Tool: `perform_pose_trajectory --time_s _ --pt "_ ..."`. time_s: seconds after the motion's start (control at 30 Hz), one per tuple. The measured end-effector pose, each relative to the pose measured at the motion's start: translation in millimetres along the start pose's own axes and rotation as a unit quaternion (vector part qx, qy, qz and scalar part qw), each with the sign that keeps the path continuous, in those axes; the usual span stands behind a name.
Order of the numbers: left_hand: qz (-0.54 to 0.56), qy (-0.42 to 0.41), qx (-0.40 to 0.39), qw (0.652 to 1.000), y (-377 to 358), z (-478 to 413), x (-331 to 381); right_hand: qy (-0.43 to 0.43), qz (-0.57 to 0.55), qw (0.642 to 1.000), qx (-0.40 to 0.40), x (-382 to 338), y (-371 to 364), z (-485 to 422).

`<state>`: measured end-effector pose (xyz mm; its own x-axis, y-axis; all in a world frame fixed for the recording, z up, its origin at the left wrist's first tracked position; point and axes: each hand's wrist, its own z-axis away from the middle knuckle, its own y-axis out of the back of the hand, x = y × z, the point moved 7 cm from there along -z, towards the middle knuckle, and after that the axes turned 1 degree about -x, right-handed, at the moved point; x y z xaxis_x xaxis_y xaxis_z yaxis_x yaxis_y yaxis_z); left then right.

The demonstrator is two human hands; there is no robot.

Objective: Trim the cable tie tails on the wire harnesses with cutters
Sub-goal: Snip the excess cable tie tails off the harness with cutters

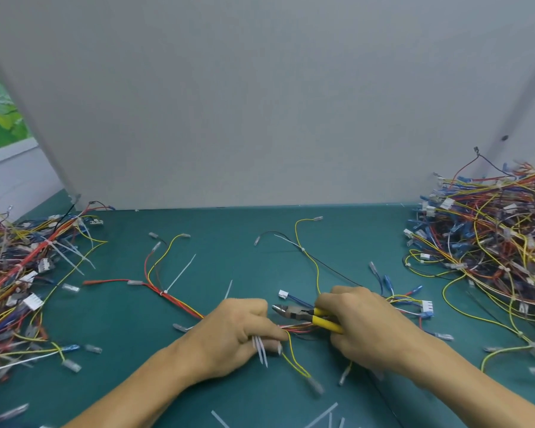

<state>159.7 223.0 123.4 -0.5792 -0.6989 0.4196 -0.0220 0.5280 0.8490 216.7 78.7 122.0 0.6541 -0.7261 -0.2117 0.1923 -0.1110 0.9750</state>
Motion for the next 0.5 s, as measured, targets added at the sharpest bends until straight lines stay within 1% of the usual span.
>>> perform_pose_trajectory --time_s 0.1,0.2,0.3,0.43,0.5 --pt "0.104 0.098 0.033 0.989 1 -1 -17 -0.001 0.009 1.000 -0.004 0 0 0" --pt "0.153 0.179 0.074 0.969 4 0 -31 0.000 0.025 1.000 0.004 1 3 2" --pt "0.154 0.213 0.079 0.961 4 0 -34 0.002 0.067 0.997 0.023 3 6 7" --pt "0.136 0.224 0.069 0.963 3 -5 -33 0.026 0.127 0.991 0.042 -3 8 13" --pt "0.130 0.227 0.065 0.963 3 -5 -33 0.034 0.137 0.989 0.049 -6 10 14"
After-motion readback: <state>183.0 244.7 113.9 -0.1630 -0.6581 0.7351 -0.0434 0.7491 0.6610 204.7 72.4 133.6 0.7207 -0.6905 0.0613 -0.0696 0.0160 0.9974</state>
